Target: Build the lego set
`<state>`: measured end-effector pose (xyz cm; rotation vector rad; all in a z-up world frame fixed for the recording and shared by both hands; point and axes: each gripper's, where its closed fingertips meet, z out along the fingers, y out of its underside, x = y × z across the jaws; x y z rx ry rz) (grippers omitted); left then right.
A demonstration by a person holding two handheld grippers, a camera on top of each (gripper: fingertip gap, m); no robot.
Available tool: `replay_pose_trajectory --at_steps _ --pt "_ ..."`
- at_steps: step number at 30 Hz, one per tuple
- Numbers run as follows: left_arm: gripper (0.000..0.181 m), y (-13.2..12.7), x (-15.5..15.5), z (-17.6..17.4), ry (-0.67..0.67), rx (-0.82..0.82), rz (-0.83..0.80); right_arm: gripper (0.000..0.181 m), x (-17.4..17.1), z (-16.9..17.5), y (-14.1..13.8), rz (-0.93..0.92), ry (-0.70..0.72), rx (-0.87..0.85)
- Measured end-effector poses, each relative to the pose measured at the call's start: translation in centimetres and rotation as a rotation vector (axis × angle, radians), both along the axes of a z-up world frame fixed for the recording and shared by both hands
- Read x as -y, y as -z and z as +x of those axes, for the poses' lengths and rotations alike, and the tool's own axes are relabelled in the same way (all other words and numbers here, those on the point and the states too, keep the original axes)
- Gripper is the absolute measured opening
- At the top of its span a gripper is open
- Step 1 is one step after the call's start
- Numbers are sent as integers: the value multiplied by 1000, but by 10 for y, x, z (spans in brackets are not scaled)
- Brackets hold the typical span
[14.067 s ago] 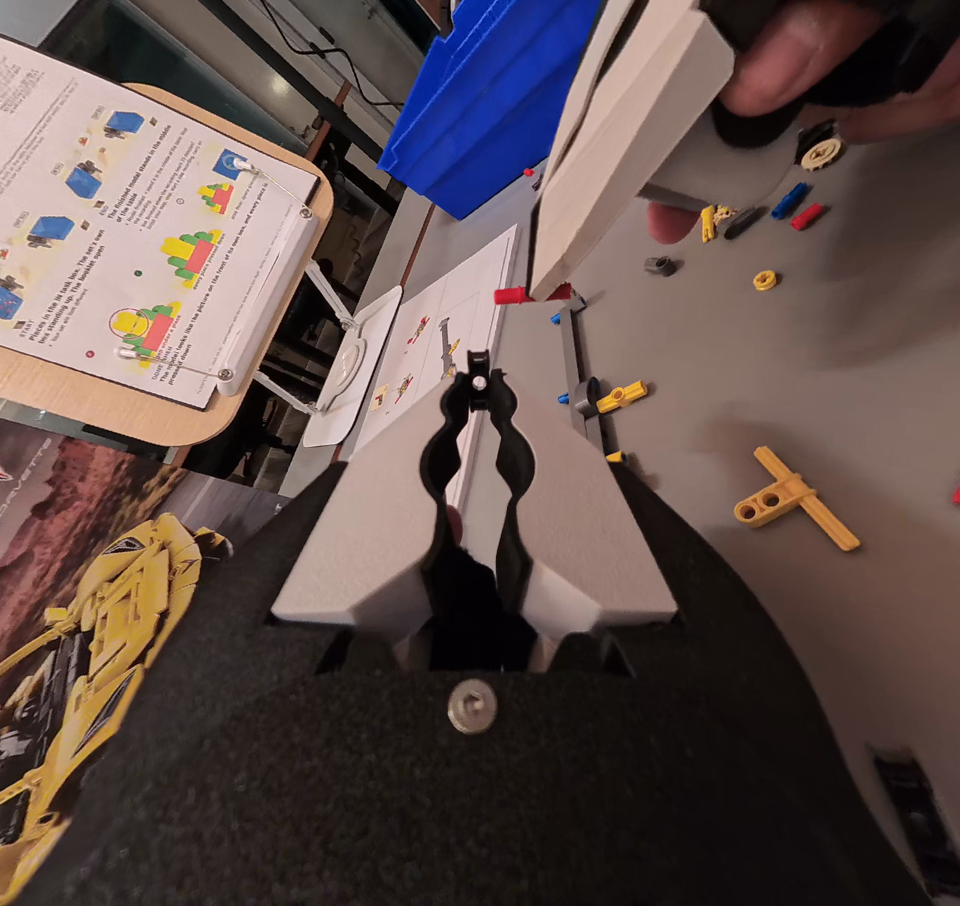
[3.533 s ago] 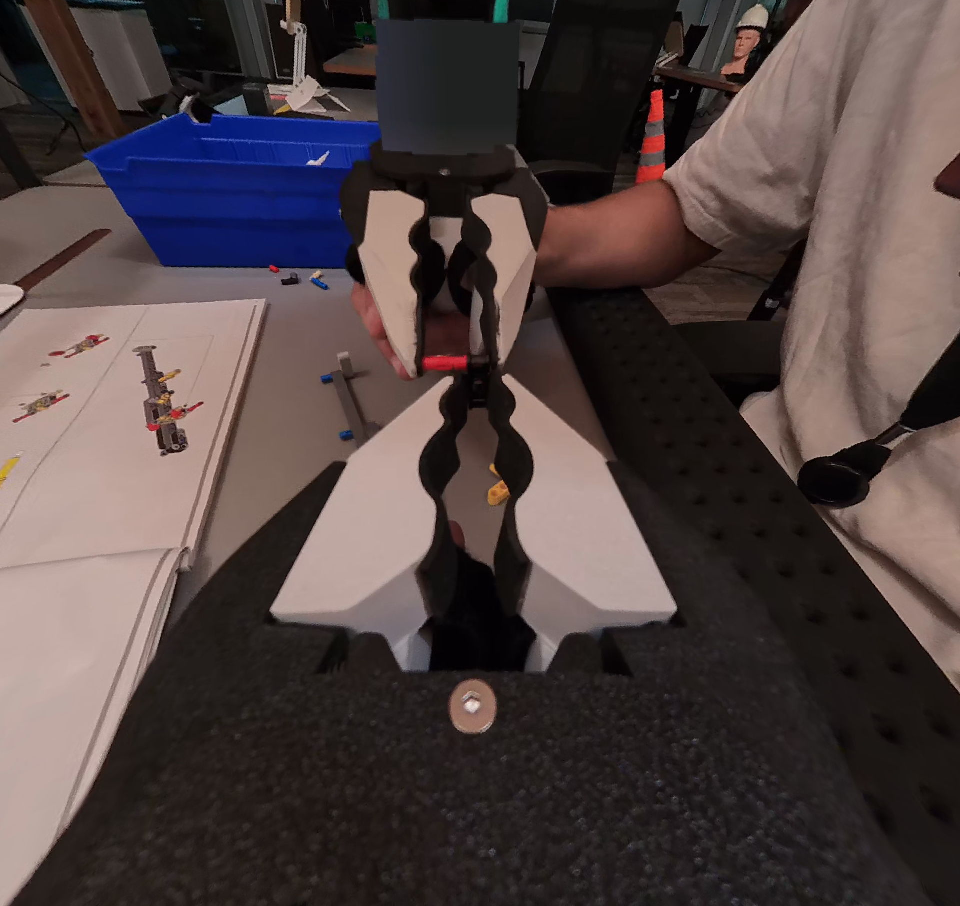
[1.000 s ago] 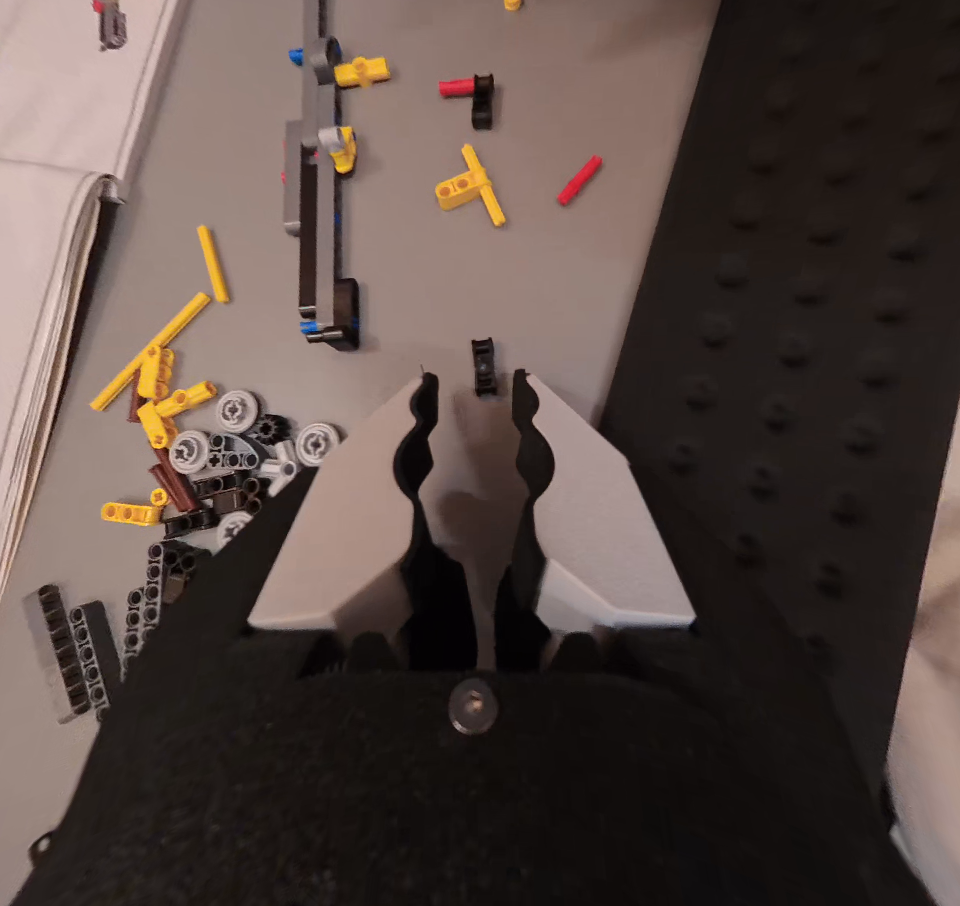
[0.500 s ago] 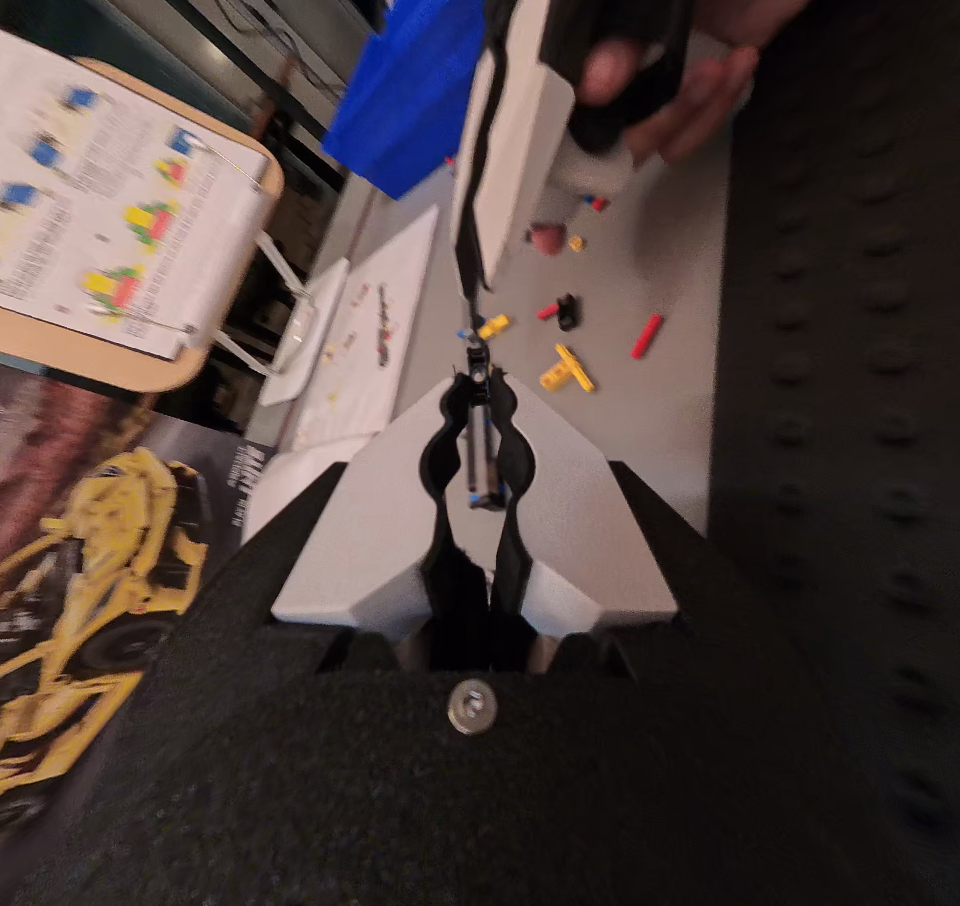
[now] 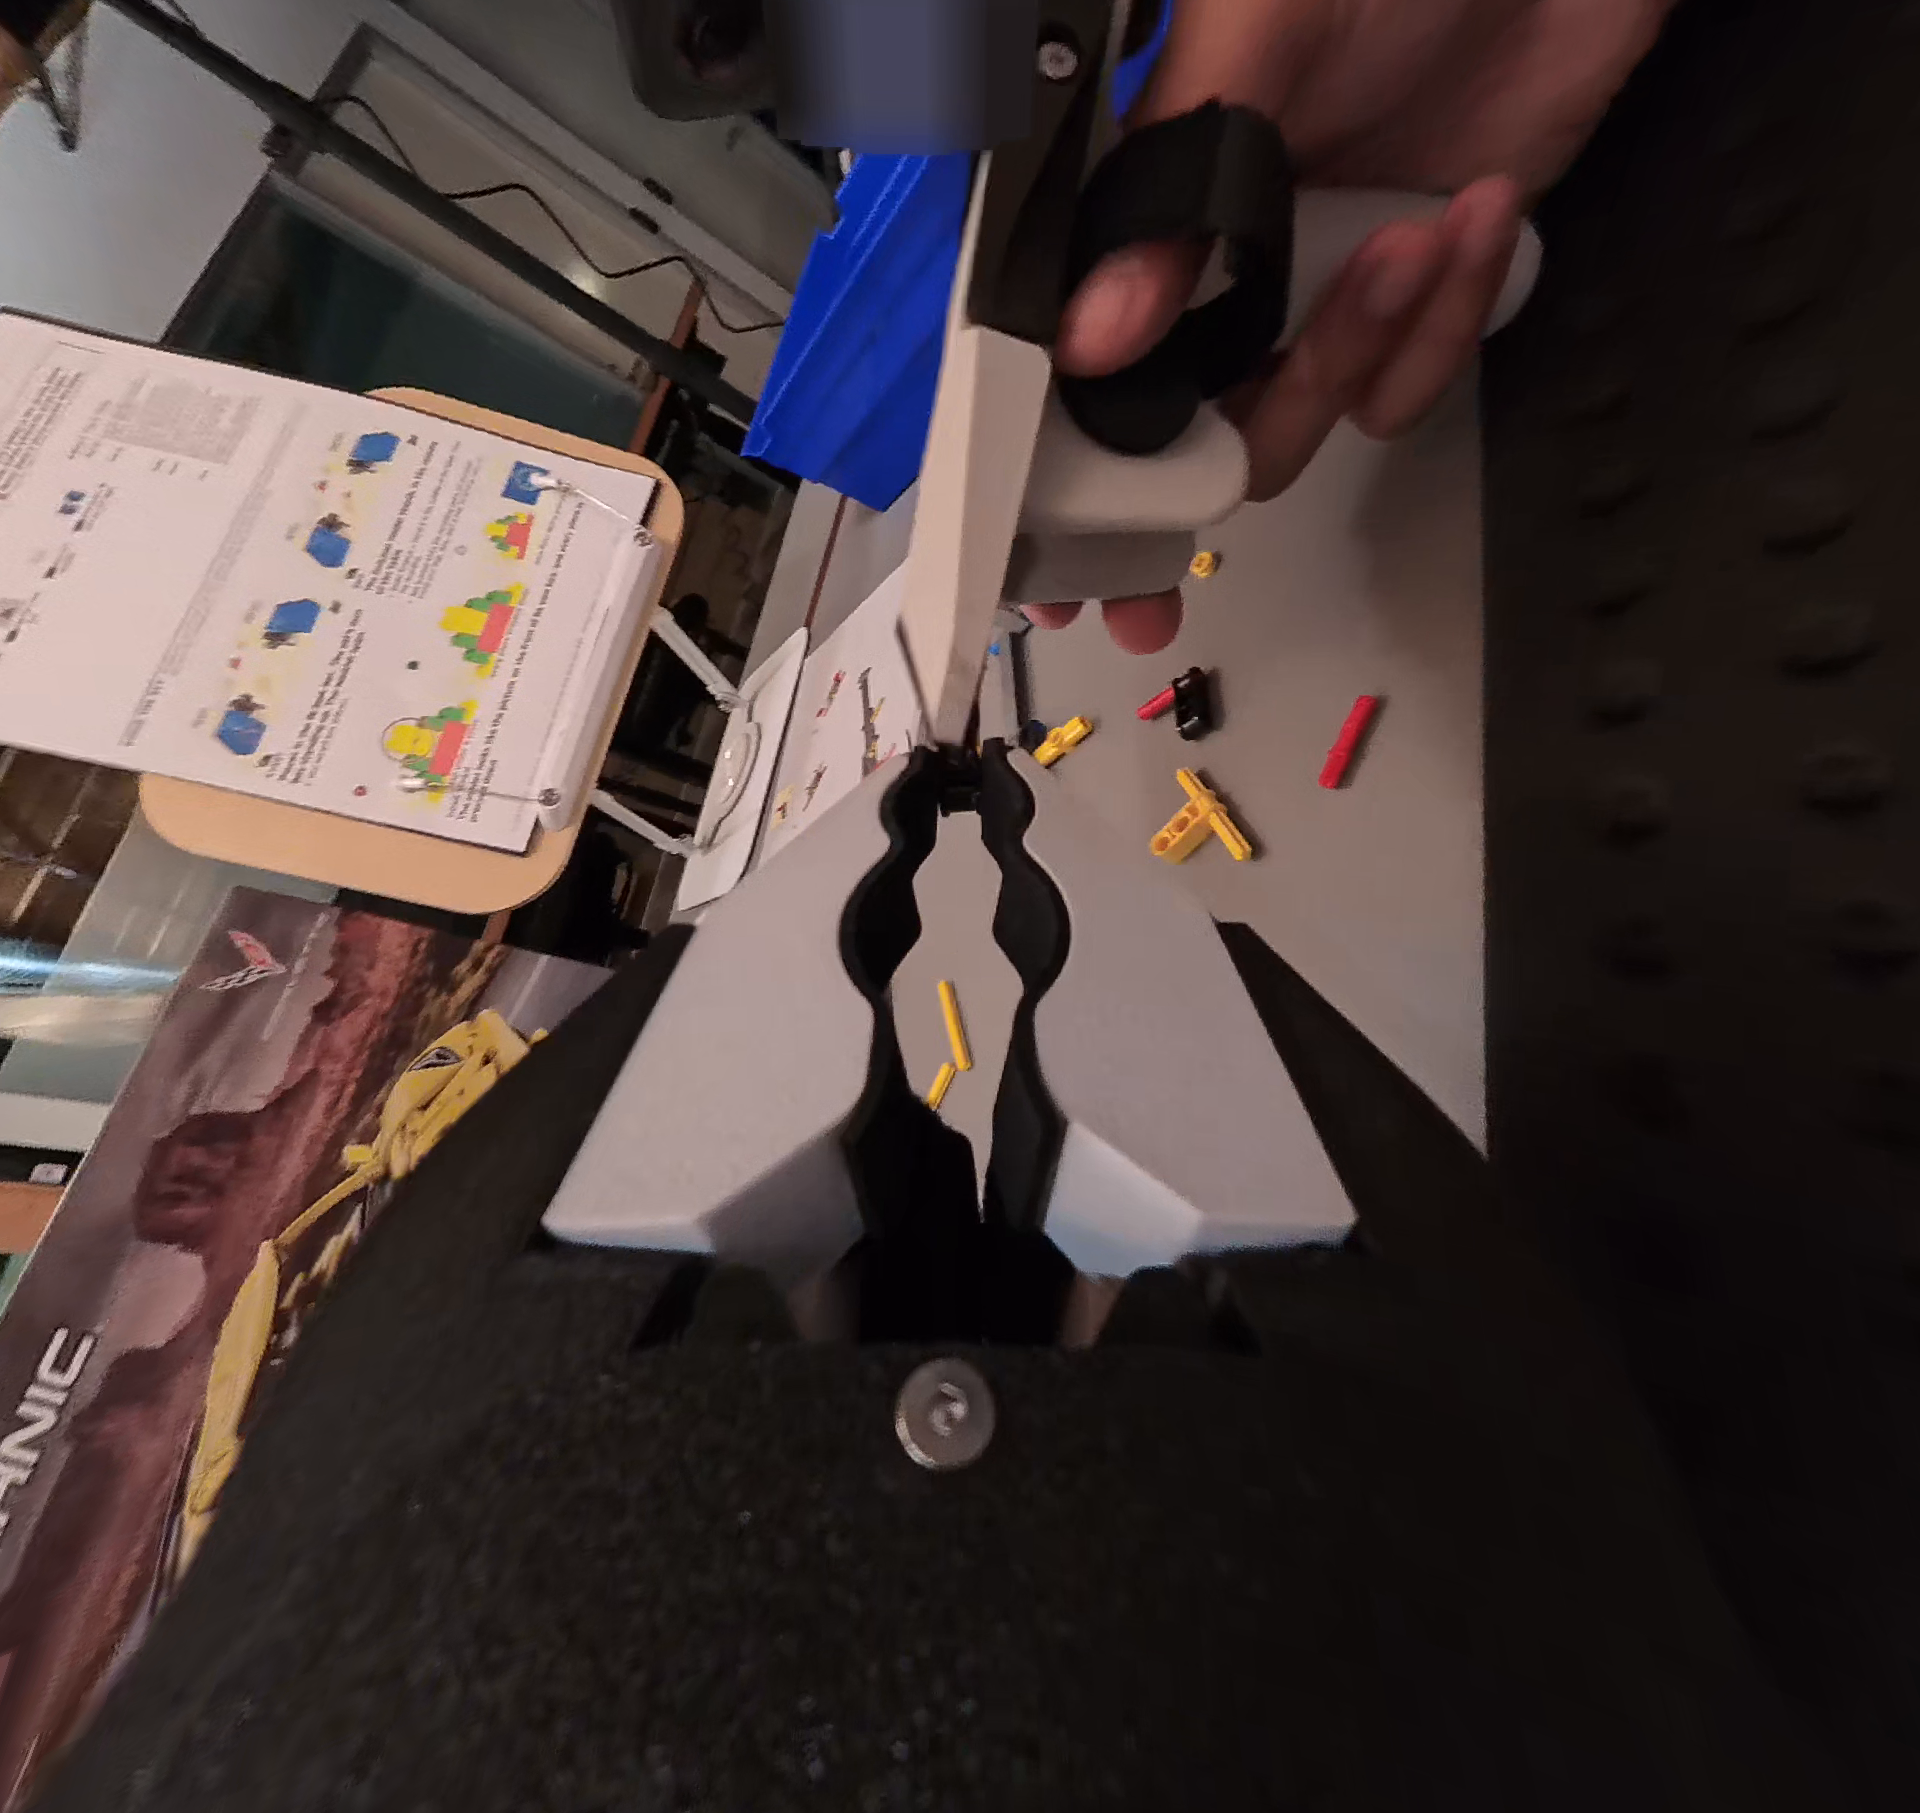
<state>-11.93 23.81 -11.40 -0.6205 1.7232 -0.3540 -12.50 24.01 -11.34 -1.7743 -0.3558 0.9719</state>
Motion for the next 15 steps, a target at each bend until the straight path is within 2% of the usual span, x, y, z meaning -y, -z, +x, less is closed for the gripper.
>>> replay_pose_trajectory --at_steps 1,3,6,8,10,11,13,15 --pt "6 2 1 0 0 -12 11 7 1 -1 -1 7 -4 1" --pt "6 2 0 2 -19 -10 27 6 -1 1 -2 17 14 6" --pt "9 2 -5 5 -87 -25 -132 6 -4 6 -3 50 66 33" --pt "24 -5 -8 7 -131 10 -321 6 -4 10 -10 112 100 46" --pt "45 -4 -5 9 -157 -1 -546 6 -5 14 -15 128 125 0" --pt "49 -4 -6 10 -180 13 -640 6 -6 18 -18 129 147 -33" --pt "46 -11 -7 12 -195 90 -881 6 -6 24 -28 177 175 -86" --pt "36 -14 -6 15 -180 132 -1249 6 -2 27 -42 306 219 -52"
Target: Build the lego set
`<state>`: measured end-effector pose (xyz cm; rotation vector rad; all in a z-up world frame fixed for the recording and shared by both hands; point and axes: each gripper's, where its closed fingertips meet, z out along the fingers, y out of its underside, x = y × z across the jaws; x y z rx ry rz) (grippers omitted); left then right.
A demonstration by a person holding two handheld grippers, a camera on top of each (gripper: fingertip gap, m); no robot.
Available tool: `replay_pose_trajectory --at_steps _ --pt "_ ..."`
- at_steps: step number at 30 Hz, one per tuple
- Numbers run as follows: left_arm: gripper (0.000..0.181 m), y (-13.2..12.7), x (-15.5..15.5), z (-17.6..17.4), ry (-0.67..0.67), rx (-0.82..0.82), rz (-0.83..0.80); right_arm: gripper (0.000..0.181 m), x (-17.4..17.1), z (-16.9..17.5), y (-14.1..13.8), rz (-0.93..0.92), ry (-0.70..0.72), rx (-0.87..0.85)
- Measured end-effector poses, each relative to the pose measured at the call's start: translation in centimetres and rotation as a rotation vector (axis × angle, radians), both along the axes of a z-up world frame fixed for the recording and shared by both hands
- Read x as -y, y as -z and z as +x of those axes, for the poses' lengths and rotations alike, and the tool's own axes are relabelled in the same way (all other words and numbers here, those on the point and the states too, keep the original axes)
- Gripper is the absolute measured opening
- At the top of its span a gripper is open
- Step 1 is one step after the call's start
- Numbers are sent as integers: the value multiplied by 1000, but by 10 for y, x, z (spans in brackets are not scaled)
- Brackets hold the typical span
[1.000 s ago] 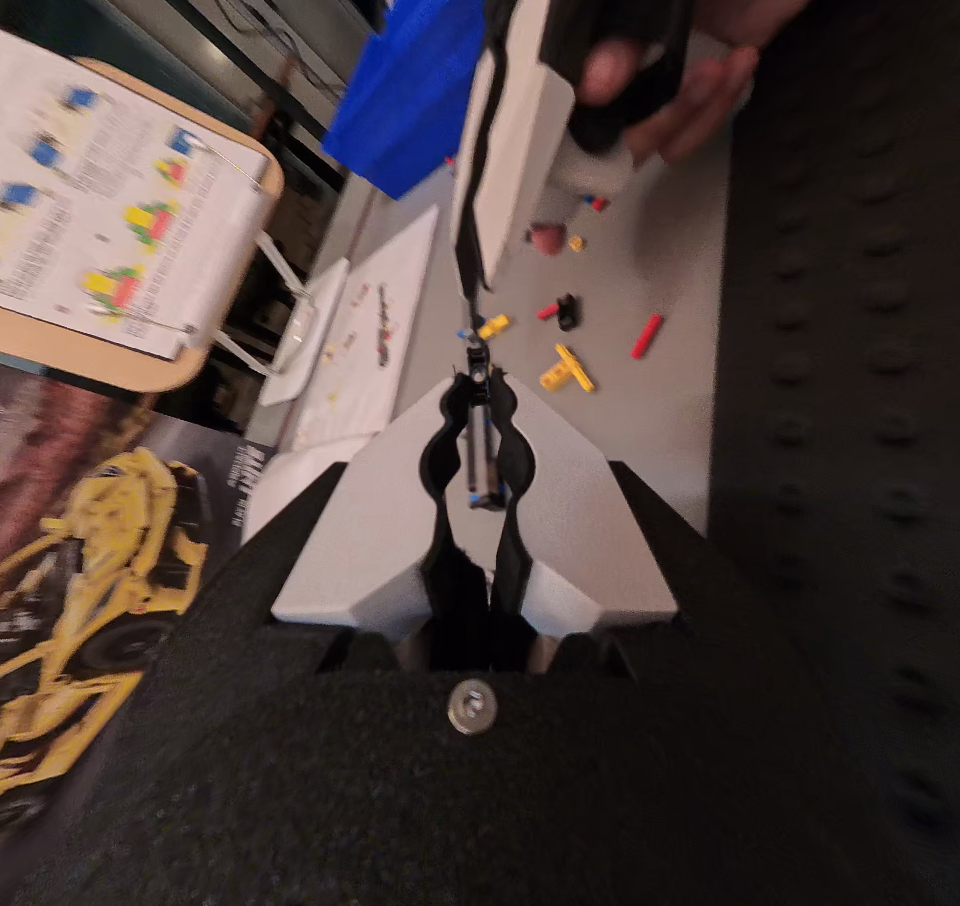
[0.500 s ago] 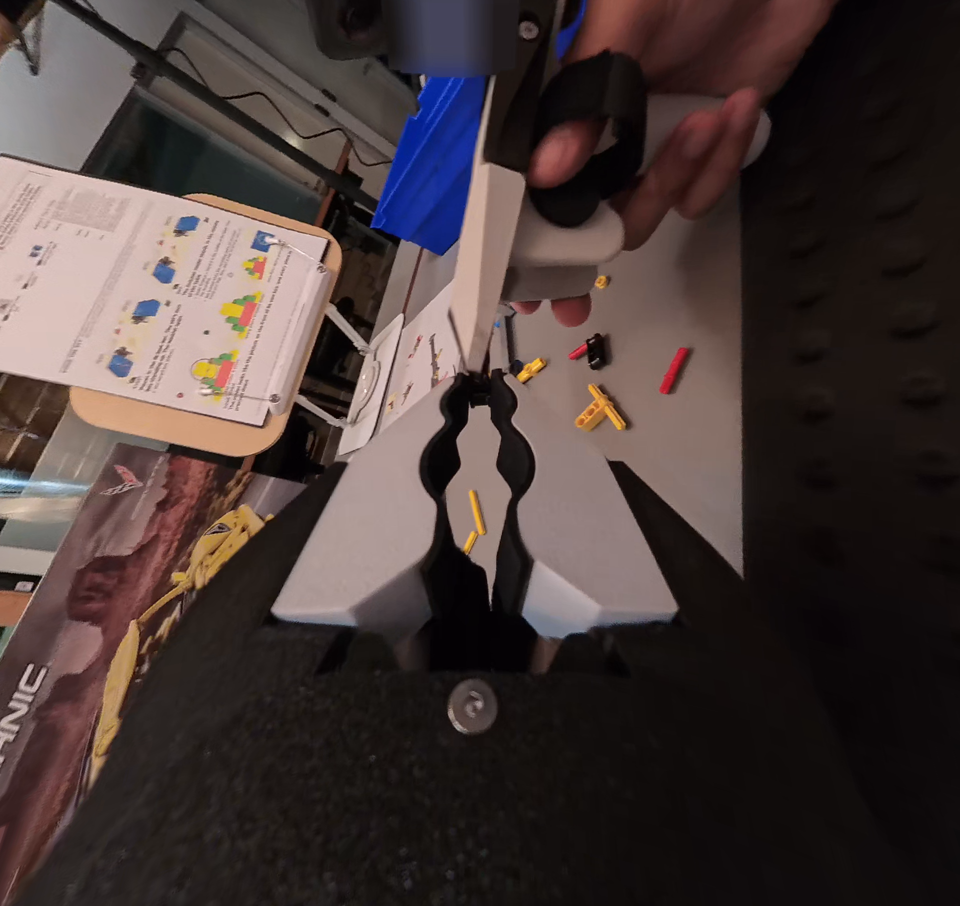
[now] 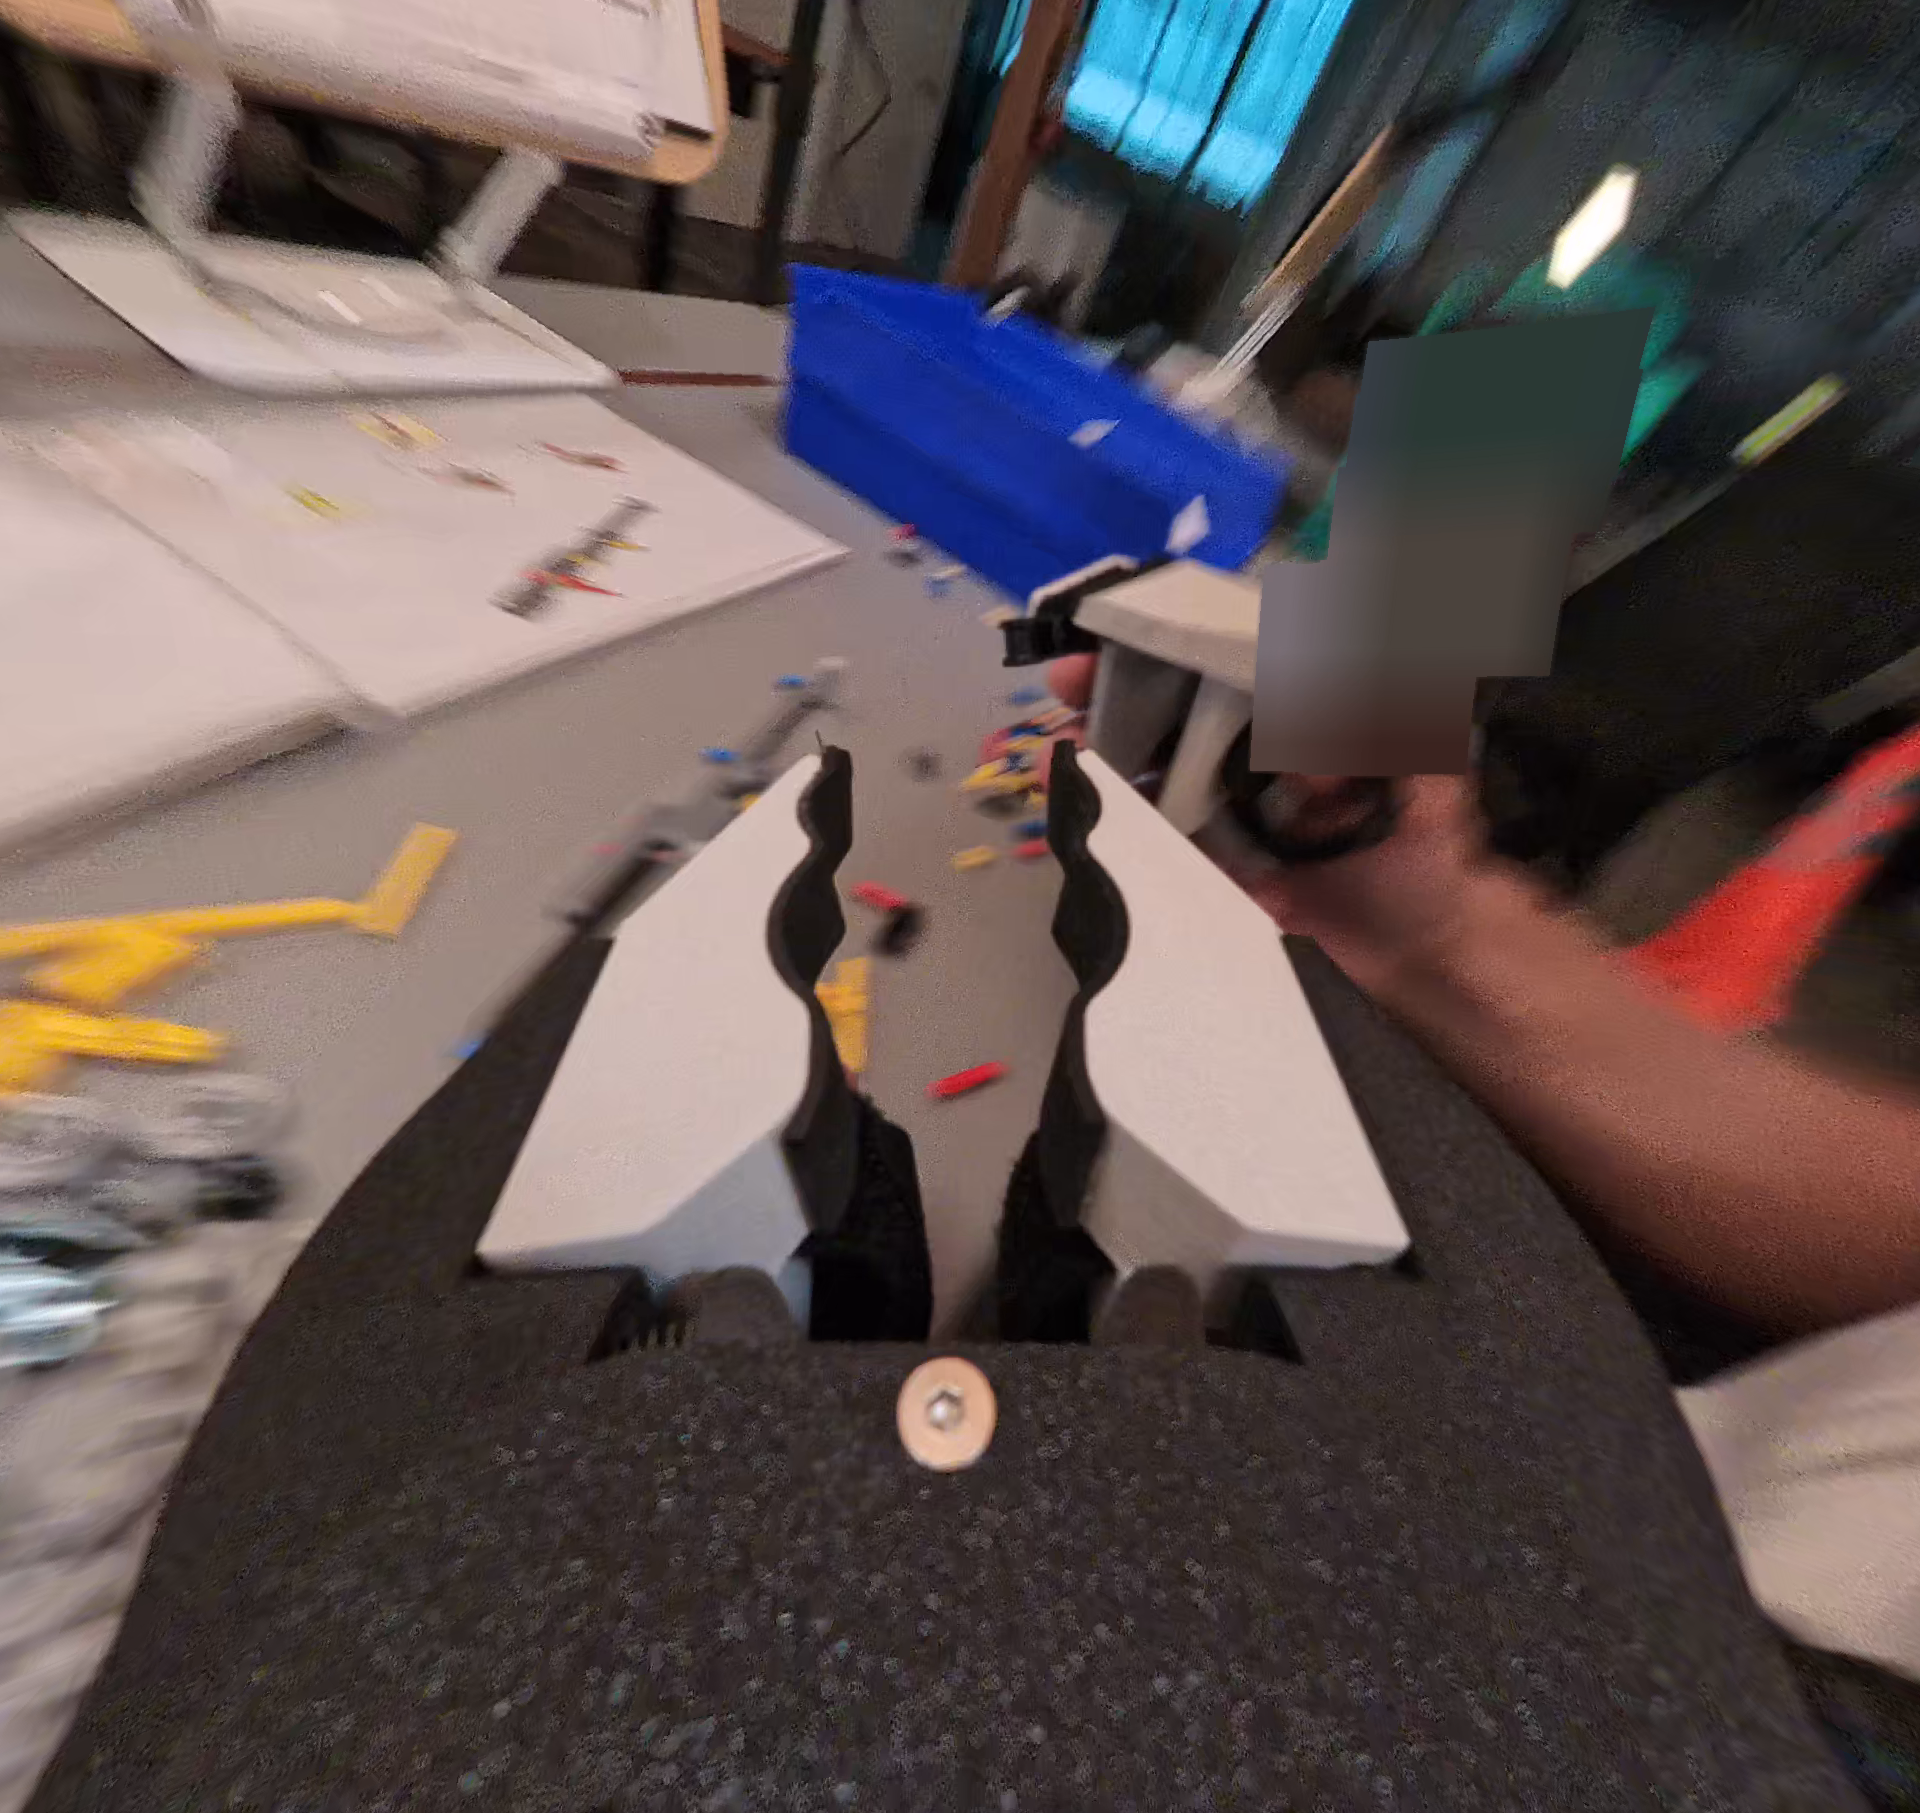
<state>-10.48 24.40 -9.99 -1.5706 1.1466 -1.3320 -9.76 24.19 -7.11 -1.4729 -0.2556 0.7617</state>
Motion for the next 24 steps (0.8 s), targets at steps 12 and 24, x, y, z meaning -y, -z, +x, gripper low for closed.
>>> replay_pose_trajectory --at_steps 12,24 --pt "23 -26 11 5 190 305 -1000 6 8 -4 -10 330 252 475" --pt "8 -27 22 -2 291 199 -998 6 11 -21 1 300 125 488"
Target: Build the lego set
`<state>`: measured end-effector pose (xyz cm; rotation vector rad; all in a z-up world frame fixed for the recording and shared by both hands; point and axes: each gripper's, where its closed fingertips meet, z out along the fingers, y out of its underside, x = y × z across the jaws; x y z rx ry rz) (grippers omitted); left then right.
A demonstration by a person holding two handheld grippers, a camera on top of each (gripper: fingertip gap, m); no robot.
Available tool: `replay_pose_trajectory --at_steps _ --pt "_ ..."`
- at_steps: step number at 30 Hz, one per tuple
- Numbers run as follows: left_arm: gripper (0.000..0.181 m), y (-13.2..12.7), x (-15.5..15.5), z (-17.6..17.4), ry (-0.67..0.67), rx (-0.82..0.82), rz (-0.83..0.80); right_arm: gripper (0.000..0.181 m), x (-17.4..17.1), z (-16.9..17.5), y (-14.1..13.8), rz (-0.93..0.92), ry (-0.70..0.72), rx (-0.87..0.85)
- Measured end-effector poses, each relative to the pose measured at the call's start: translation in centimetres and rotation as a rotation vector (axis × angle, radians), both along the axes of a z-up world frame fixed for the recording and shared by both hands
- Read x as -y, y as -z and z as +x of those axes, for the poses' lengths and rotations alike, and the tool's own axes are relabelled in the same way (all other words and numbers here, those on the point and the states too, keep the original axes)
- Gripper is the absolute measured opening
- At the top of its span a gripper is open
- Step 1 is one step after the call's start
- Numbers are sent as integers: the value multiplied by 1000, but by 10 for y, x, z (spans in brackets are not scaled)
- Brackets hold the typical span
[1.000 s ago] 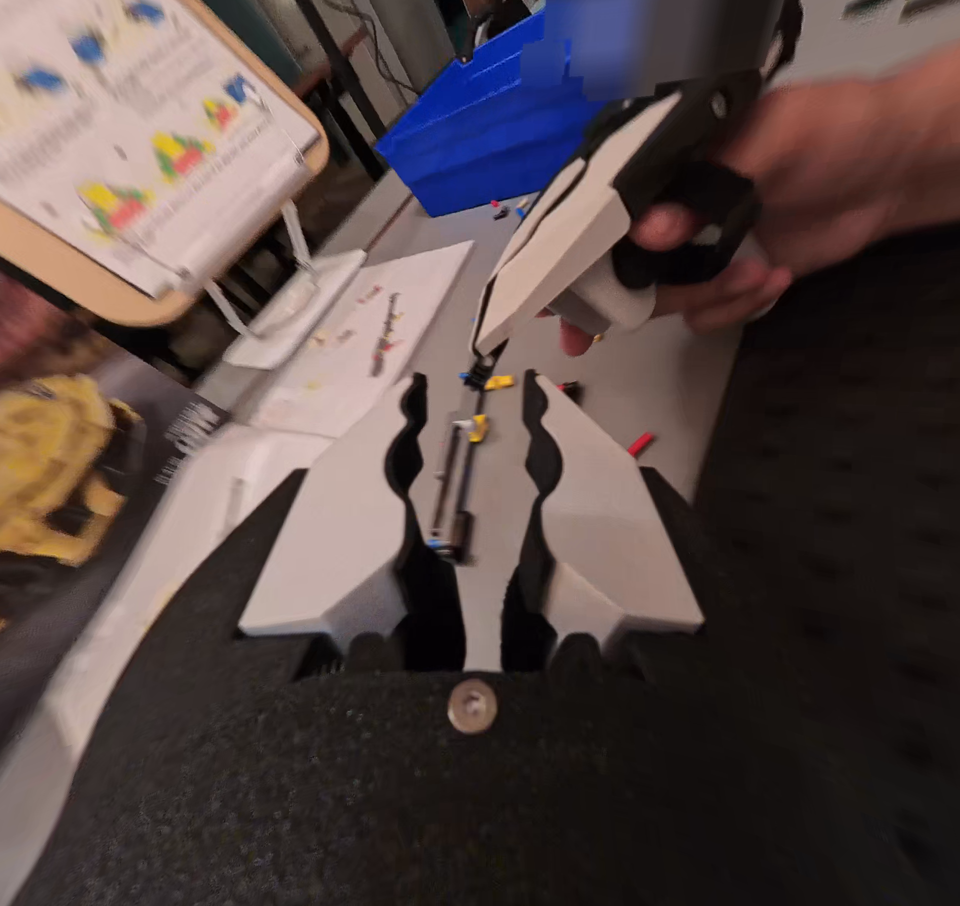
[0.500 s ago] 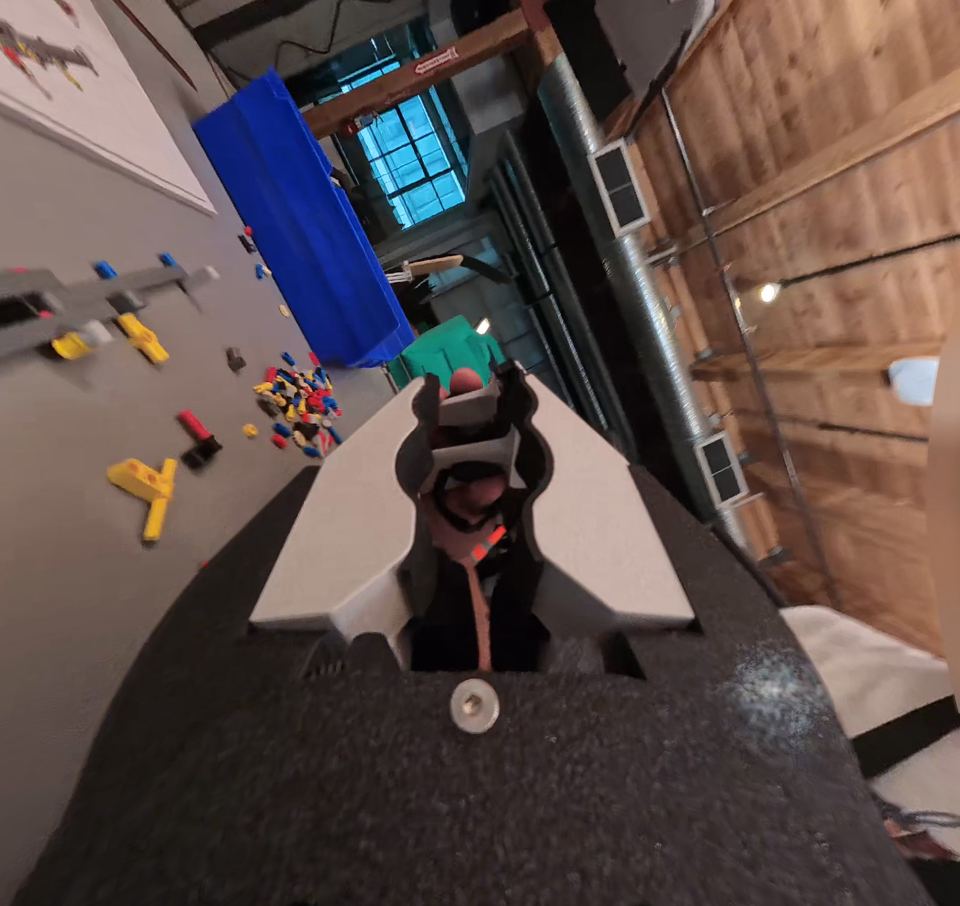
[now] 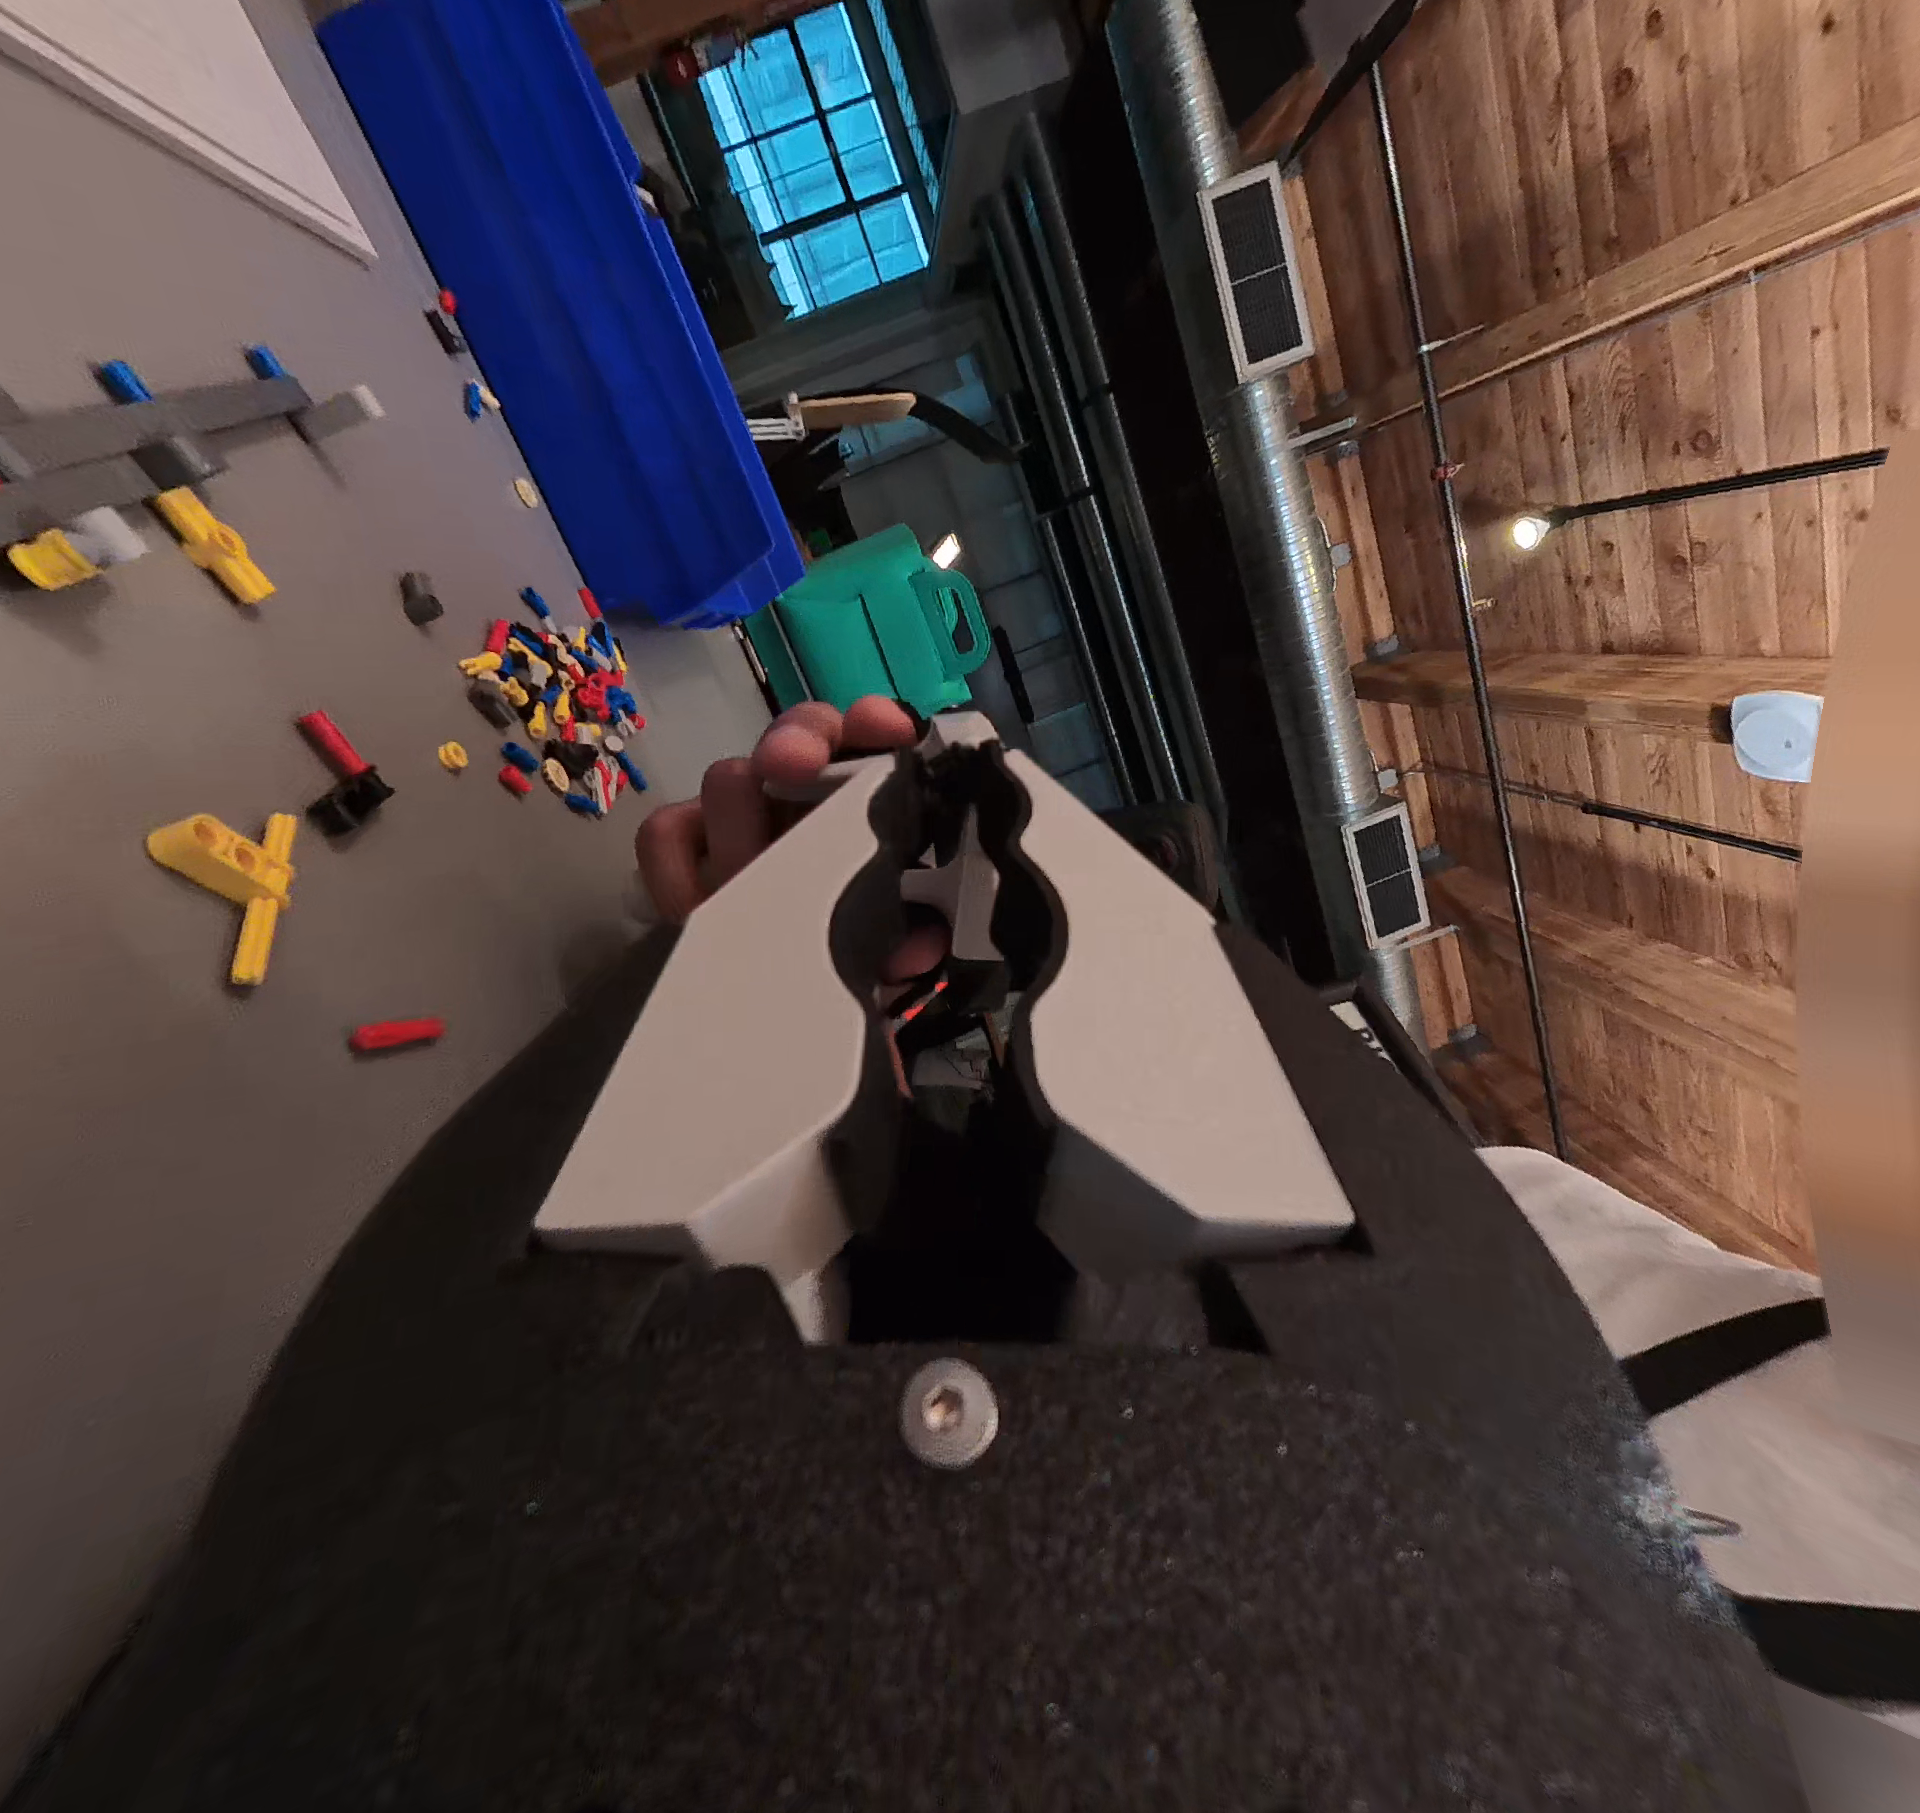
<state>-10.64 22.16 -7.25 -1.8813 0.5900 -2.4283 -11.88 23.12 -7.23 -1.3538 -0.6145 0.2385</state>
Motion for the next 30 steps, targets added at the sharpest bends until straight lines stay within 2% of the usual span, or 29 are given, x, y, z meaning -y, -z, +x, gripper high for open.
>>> replay_pose_trajectory --at_steps 14,19,30 --pt "7 15 13 -20 146 -86 71 6 12 -19 15 -72 -154 58" --pt "7 20 14 -28 171 -120 120 6 12 -26 20 -58 -155 113" --pt "6 26 12 -33 187 -134 110 6 10 -29 25 -7 -106 210"
